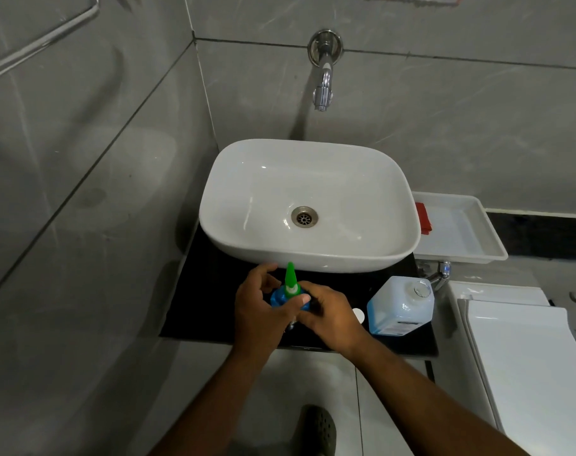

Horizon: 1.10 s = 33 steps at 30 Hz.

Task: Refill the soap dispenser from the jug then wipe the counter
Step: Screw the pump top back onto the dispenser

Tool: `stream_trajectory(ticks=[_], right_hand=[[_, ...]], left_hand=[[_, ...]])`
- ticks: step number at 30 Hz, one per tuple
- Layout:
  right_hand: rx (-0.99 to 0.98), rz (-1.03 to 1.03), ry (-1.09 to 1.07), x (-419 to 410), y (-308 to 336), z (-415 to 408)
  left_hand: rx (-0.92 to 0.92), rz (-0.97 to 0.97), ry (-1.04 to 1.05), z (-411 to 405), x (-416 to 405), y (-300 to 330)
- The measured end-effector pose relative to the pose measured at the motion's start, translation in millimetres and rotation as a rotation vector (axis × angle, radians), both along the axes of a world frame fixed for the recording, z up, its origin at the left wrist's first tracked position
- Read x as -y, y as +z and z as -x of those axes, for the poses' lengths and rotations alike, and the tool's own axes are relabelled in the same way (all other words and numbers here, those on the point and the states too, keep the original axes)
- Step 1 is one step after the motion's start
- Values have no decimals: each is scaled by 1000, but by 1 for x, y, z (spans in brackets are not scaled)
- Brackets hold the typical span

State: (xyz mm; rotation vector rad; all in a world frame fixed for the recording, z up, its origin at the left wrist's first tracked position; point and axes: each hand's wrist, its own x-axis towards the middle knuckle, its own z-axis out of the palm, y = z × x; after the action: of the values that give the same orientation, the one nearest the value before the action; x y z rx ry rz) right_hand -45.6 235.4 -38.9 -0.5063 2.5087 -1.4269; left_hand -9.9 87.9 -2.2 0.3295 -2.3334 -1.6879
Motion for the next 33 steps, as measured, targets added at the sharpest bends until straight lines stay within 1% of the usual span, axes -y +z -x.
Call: stream_trajectory(ticks=[3, 8, 11, 13, 16, 19, 21, 24, 26, 29, 33], right_hand=[[-18, -16, -1, 0, 0, 0], [-18, -34, -25, -1, -2, 0], [-5, -40, -40, -1, -2, -1], [12, -31, -44, 0, -1, -2], [5, 4, -10, 0, 2, -1], [-7, 21, 7, 0, 2, -1], [-11, 16, 10, 0, 1, -1], [-6, 16, 3, -1, 0, 0], [-2, 29, 0, -1, -1, 0], [7, 43, 0, 0, -2, 0], [-5, 34, 0, -1, -3, 0]], left_hand=[[-34, -26, 10, 0, -1, 1], [1, -54, -90, -4, 1, -7], [41, -1, 9, -1, -1, -7], [14, -10, 44, 2, -1, -5], [-18, -34, -31, 1, 2, -4], [8, -64, -134, -2, 3, -8], [36, -18, -100, -1, 2, -11], [74, 89, 29, 5, 1, -12], [64, 141, 10, 8, 3, -13], [48, 130, -60, 6, 7, -17], [76, 58, -4, 3, 7, -16]])
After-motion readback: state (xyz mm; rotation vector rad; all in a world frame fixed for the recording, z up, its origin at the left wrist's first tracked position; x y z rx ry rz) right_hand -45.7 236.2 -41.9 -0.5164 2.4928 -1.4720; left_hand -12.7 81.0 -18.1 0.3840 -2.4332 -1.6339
